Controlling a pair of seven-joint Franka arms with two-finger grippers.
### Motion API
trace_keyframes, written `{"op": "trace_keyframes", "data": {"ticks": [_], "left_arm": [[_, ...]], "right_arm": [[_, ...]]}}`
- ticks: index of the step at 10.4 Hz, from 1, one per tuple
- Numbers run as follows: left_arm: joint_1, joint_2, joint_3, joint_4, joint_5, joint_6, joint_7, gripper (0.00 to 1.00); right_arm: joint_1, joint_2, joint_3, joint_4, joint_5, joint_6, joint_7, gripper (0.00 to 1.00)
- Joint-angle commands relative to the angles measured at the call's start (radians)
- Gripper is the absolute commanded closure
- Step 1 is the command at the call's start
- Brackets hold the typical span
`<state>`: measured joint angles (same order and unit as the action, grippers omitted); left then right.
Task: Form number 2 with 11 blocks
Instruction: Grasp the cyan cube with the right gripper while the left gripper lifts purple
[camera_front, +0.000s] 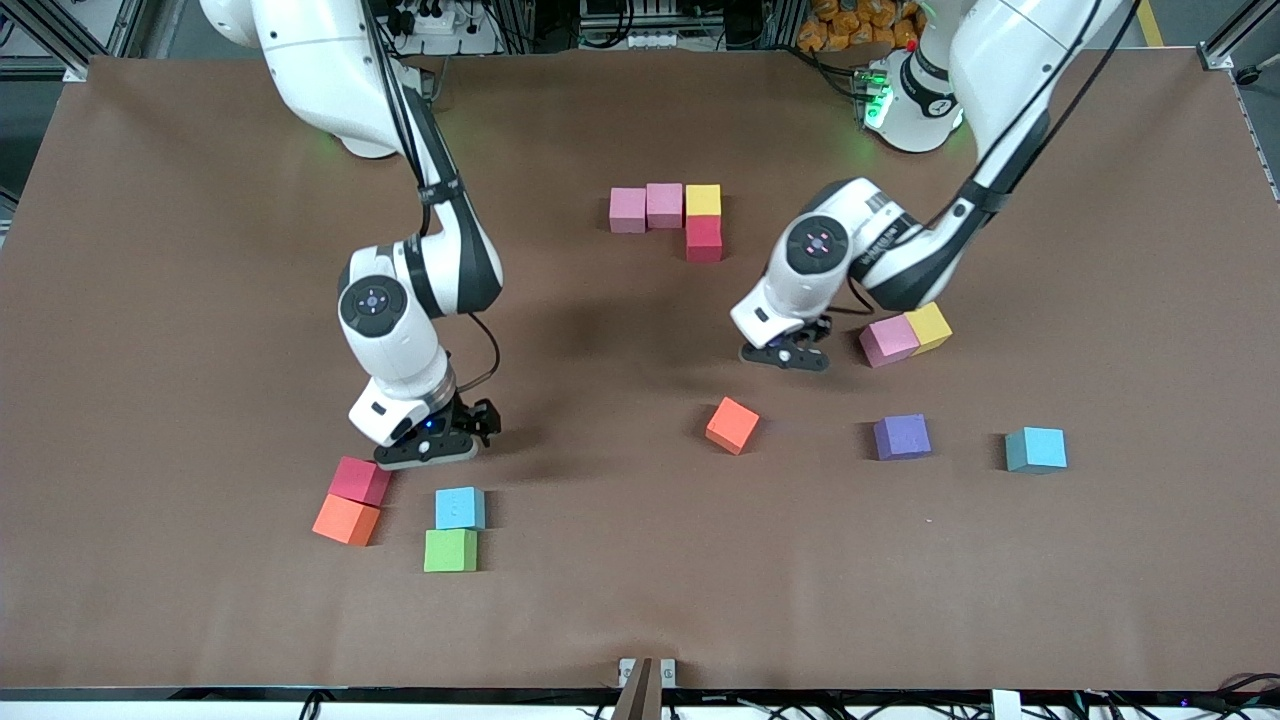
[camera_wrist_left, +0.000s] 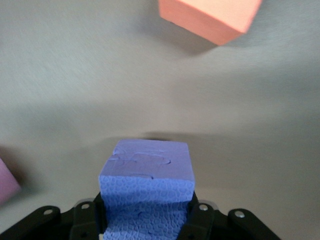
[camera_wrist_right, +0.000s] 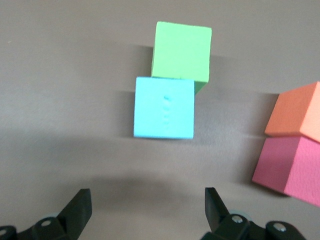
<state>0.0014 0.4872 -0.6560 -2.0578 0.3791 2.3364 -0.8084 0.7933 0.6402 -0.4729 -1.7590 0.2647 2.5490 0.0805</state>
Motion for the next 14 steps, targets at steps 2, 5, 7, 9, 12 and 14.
{"op": "trace_keyframes", "data": {"ticks": [2,5,7,9,12,14], "left_arm": [[0.009,-0.016,-0.069,-0.024,0.009,-0.009,-0.269,0.52],[0.009,-0.012,-0.111,-0.036,0.006,-0.008,-0.388,0.51],[0.009,-0.004,-0.119,-0.039,-0.011,0.001,-0.394,0.52],[0.008,0.002,-0.119,-0.039,-0.055,0.026,-0.394,0.52],[-0.004,0.014,-0.119,-0.068,-0.086,0.099,-0.396,0.51],[-0.008,0.014,-0.119,-0.068,-0.086,0.100,-0.396,0.51]], "right_arm": [[-0.045,0.119,0.051,0.104,0.092,0.126,-0.008,0.00],[-0.083,0.179,0.051,0.179,0.097,0.135,-0.083,0.00],[-0.095,0.179,0.051,0.197,0.096,0.125,-0.129,0.00],[-0.117,0.200,0.053,0.208,0.102,0.134,-0.203,0.00],[-0.115,0.259,0.065,0.252,0.241,0.155,-0.202,0.00],[-0.115,0.266,0.065,0.262,0.245,0.152,-0.200,0.00]]}}
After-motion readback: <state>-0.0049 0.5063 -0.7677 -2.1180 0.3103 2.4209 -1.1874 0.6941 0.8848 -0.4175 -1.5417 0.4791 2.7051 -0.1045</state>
